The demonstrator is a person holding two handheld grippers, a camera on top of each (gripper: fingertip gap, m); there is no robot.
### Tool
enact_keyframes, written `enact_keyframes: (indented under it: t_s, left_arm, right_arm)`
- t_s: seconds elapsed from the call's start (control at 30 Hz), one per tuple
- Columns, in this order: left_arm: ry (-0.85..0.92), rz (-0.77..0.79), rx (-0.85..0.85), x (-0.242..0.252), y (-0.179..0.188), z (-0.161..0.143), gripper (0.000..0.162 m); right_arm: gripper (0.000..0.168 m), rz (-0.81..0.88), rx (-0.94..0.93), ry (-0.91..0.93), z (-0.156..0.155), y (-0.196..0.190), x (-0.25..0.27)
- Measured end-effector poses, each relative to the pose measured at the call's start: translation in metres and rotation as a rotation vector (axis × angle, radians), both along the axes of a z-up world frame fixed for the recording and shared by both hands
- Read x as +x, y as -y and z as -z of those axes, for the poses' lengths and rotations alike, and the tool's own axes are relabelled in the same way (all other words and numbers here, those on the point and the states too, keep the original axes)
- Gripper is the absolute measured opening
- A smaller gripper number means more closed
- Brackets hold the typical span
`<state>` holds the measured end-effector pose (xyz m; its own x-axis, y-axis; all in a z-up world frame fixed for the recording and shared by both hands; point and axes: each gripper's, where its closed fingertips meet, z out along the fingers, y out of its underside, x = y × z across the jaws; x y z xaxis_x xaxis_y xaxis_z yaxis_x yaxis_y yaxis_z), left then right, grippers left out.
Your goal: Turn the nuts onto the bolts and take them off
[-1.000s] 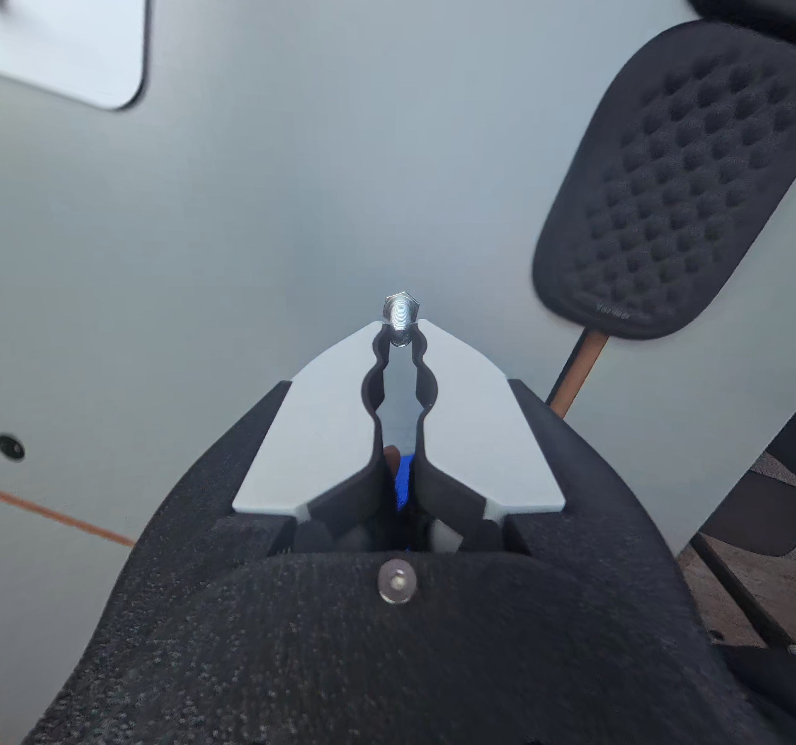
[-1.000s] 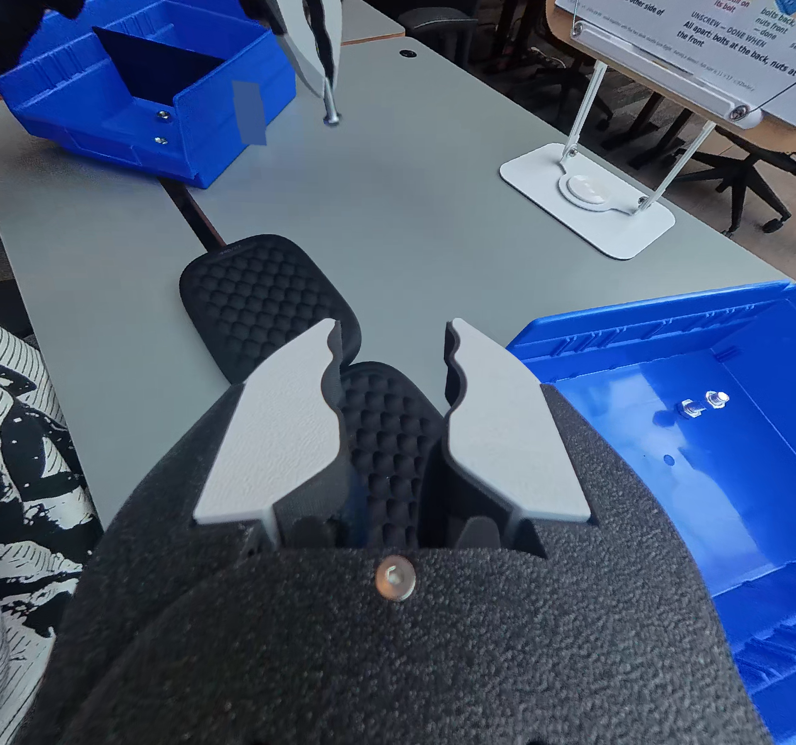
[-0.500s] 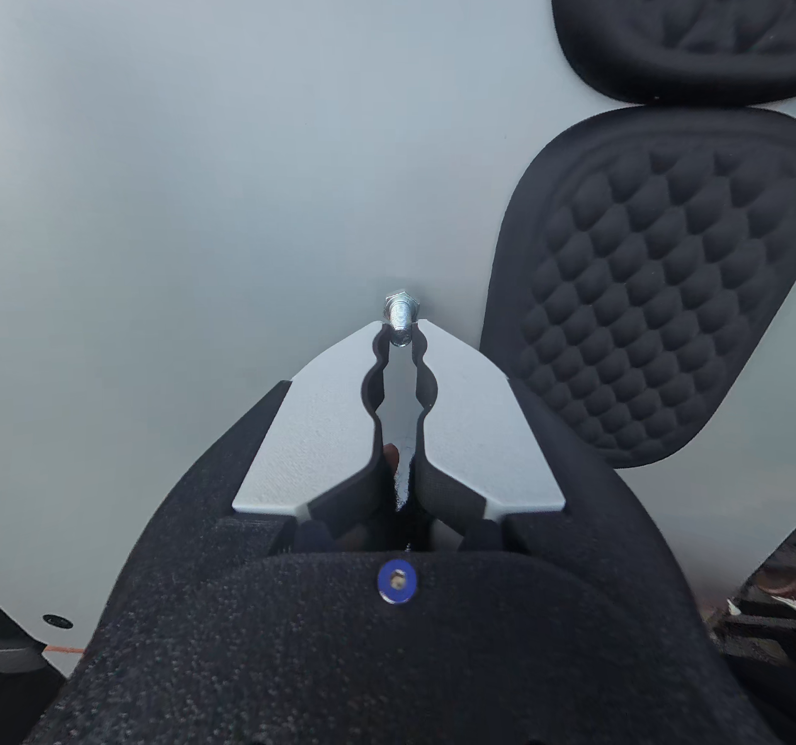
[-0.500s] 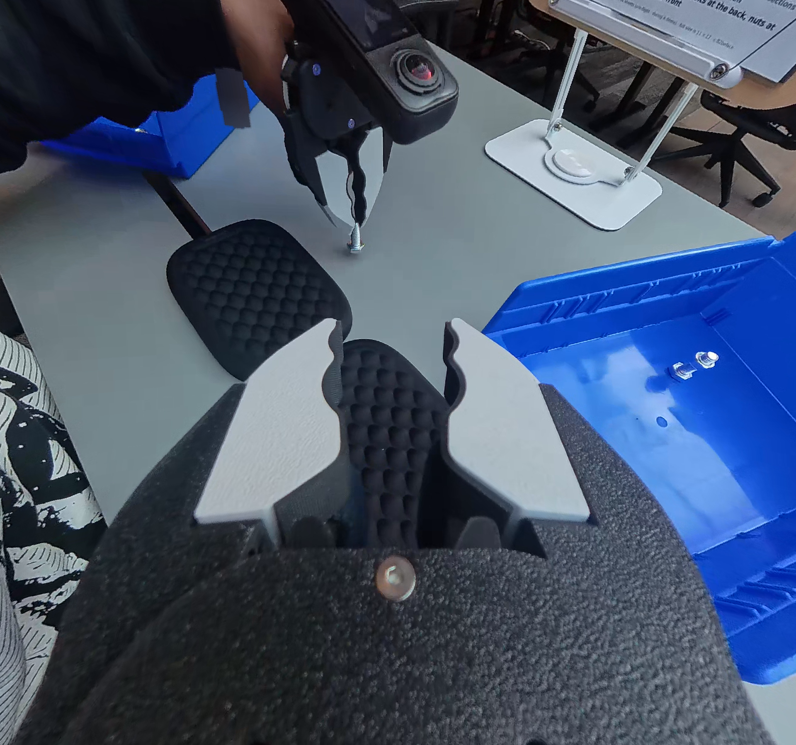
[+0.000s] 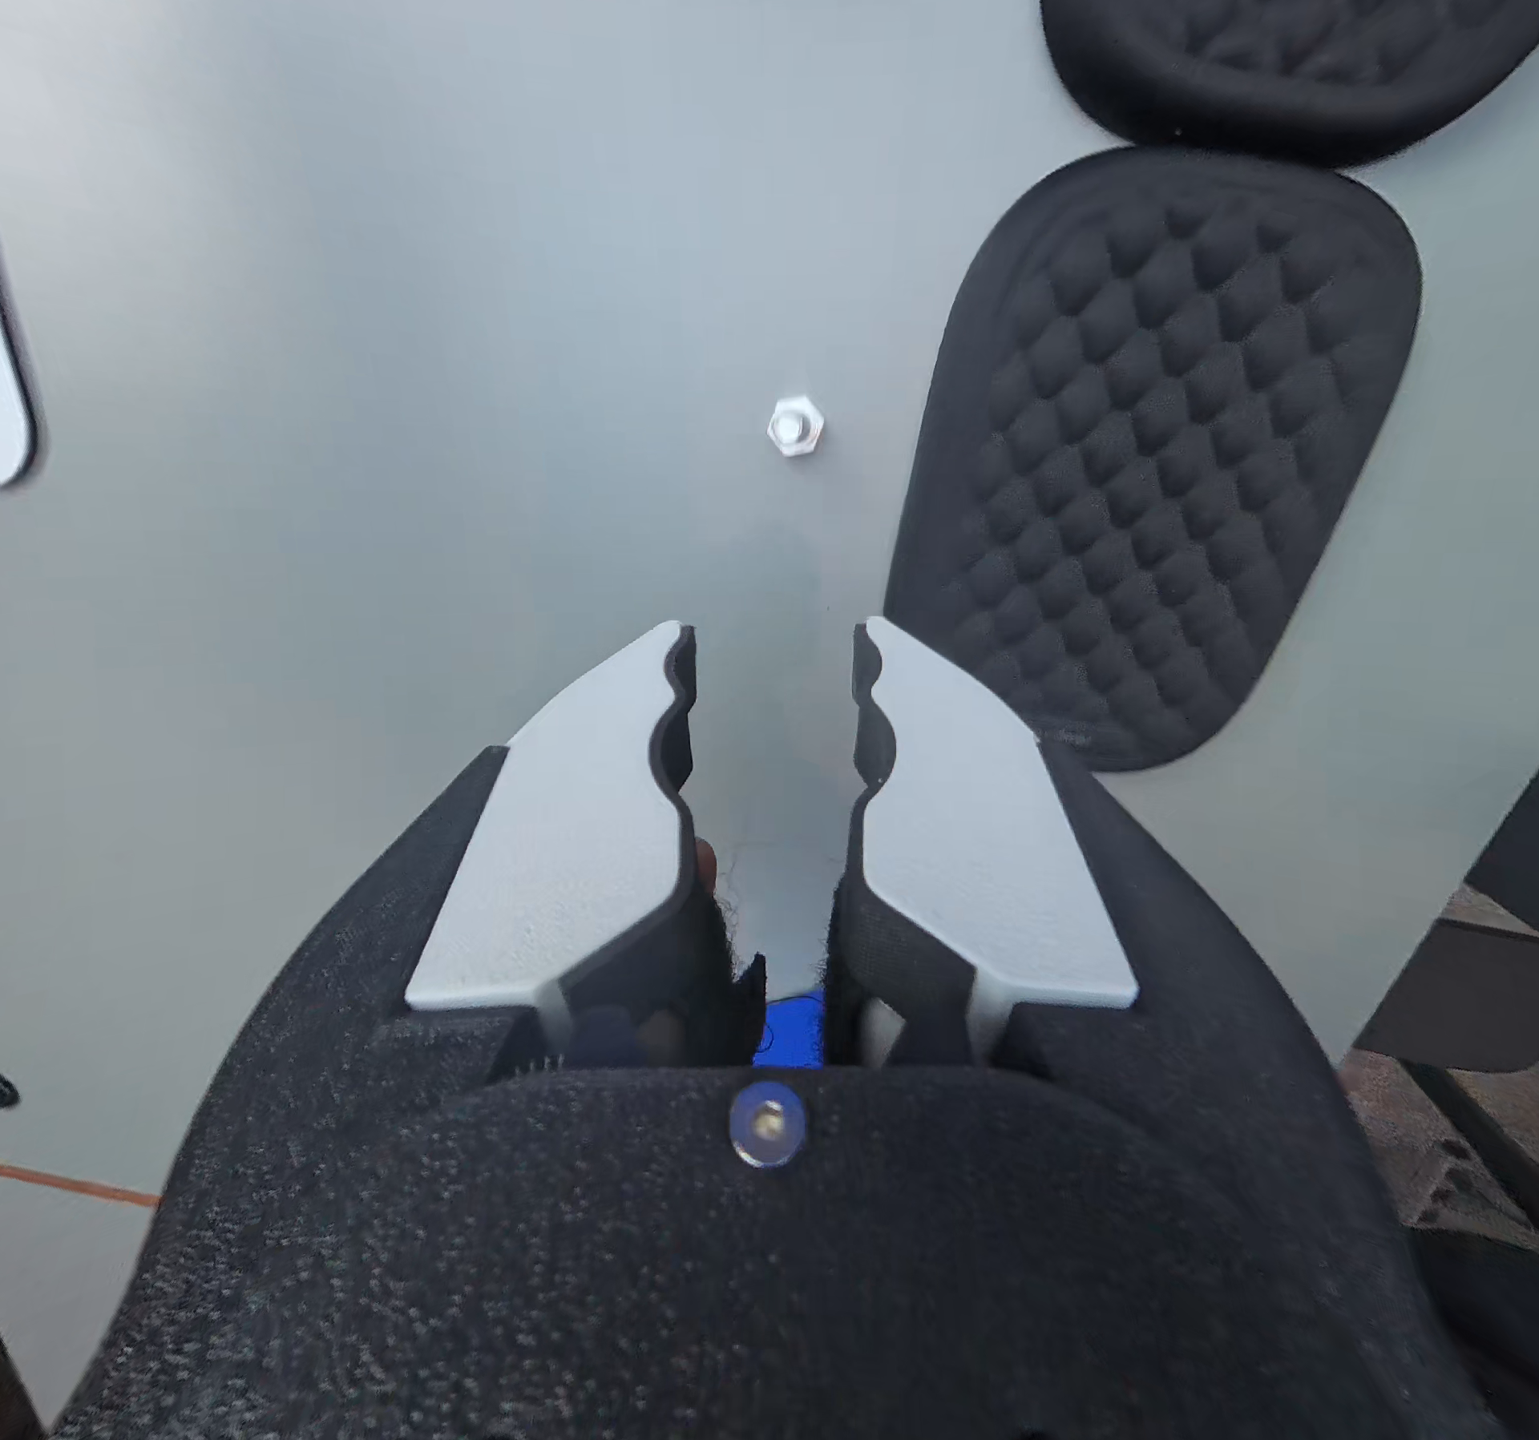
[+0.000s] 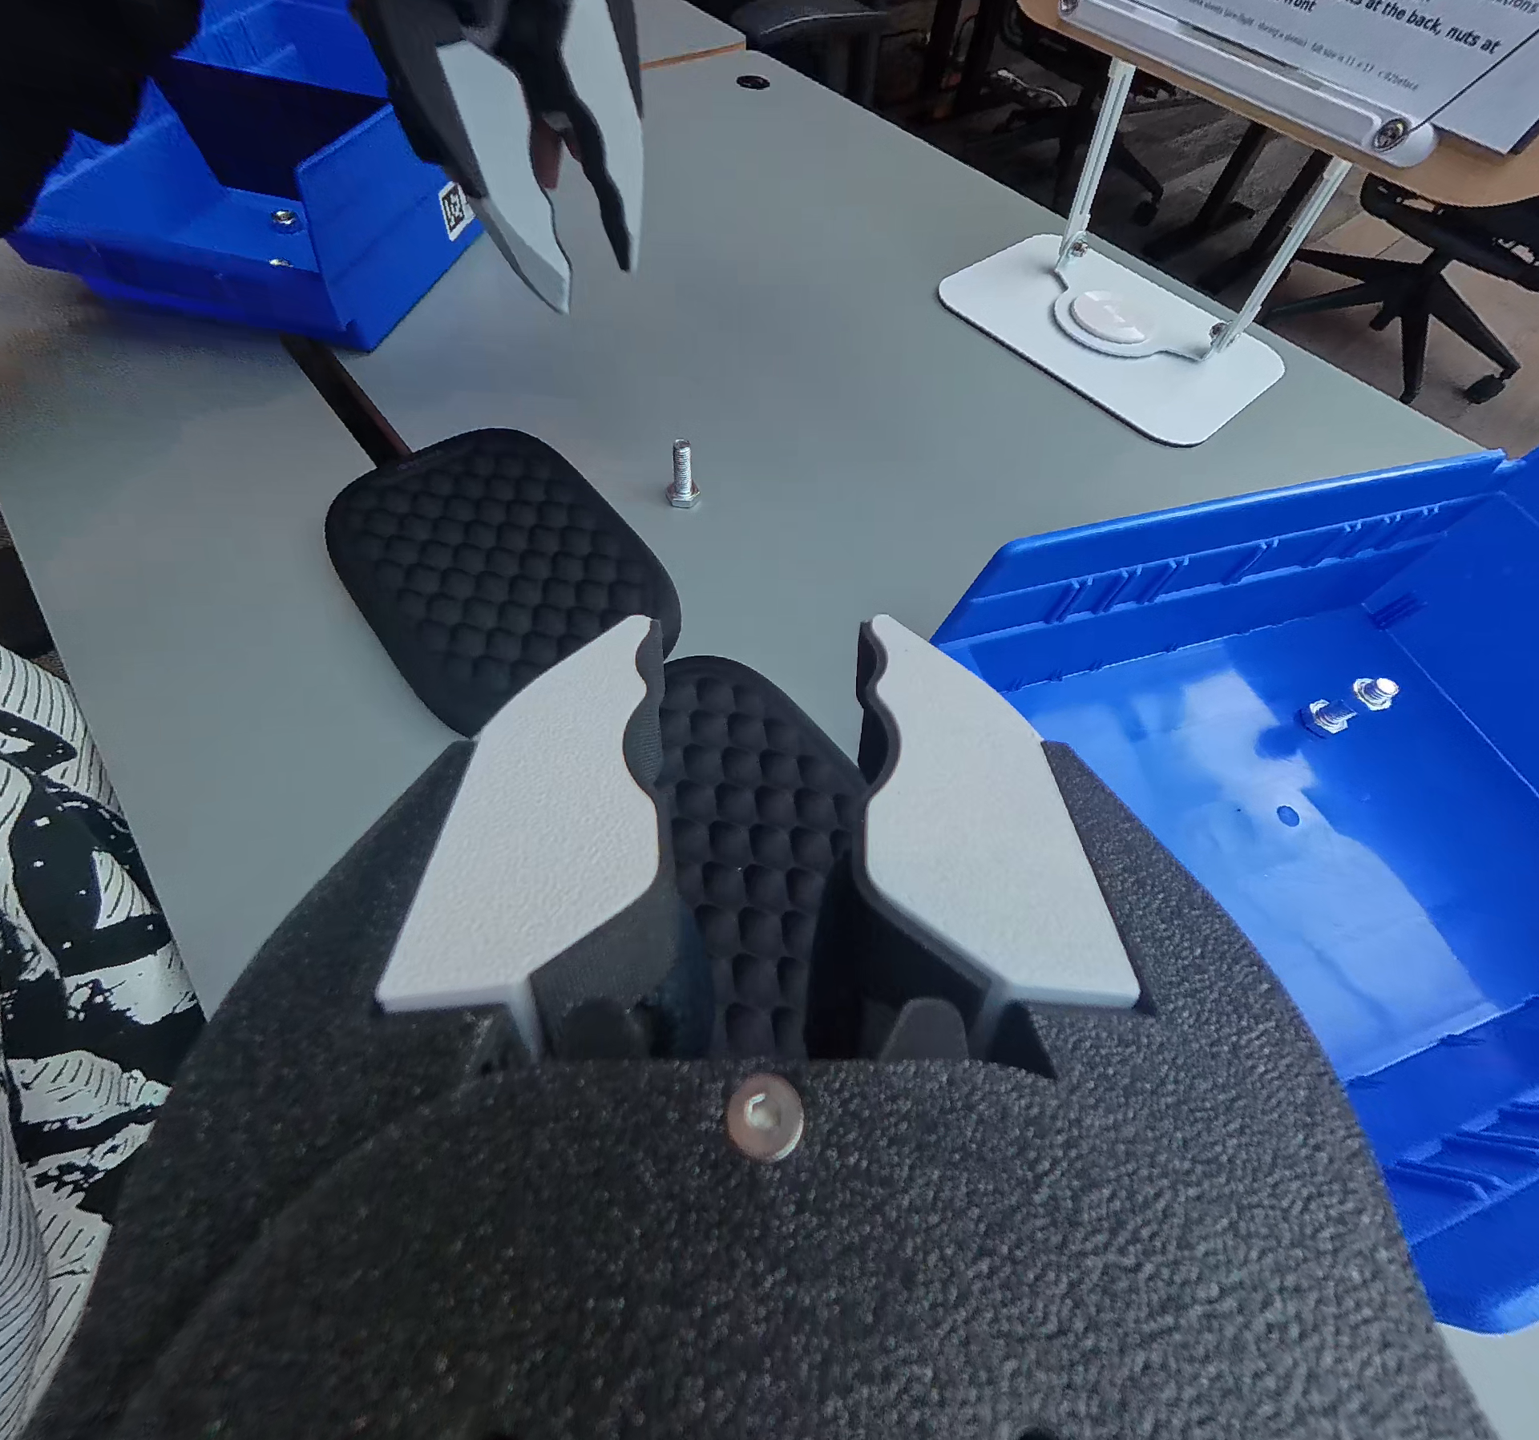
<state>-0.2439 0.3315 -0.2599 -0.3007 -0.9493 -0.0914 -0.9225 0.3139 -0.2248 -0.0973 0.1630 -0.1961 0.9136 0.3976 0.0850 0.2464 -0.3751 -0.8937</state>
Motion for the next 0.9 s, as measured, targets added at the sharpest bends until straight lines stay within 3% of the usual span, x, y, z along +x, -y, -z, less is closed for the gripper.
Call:
enact_keyframes:
  t_s: [0.13, 0.23, 0.33, 0.47, 0.63, 0.8, 0.9]
  left_arm:
    - [0.047, -0.163, -0.011, -0.073, -0.023, -0.032, 0.036]
    - [0.005, -0.316, 0.002, -0.14, -0.04, -0.034, 0.034]
    - [-0.022, -0.459, -0.009, -0.194, -0.047, -0.019, 0.032]
    - [-0.099, -0.62, -0.064, -0.246, -0.053, 0.026, 0.033]
    - [-0.139, -0.721, -0.106, -0.271, -0.067, 0.073, 0.033]
    - [-0.125, -0.711, -0.114, -0.271, -0.069, 0.086, 0.033]
    - [-0.11, -0.699, -0.126, -0.268, -0.069, 0.089, 0.021]
  right_arm:
    - [0.044, -0.006, -0.007, -0.028, 0.007, -0.001, -0.001]
    - [0.043, -0.012, -0.013, -0.048, 0.011, -0.003, -0.003]
    - [0.043, -0.019, -0.014, -0.05, 0.012, -0.006, -0.005]
    - [0.043, -0.034, -0.015, -0.048, 0.011, -0.01, -0.01]
    - [0.043, -0.039, -0.015, -0.018, 0.007, -0.009, -0.013]
    - [0.043, -0.015, -0.015, -0.01, 0.005, -0.006, -0.008]
    - [0.043, -0.009, -0.018, -0.012, 0.006, -0.006, -0.008]
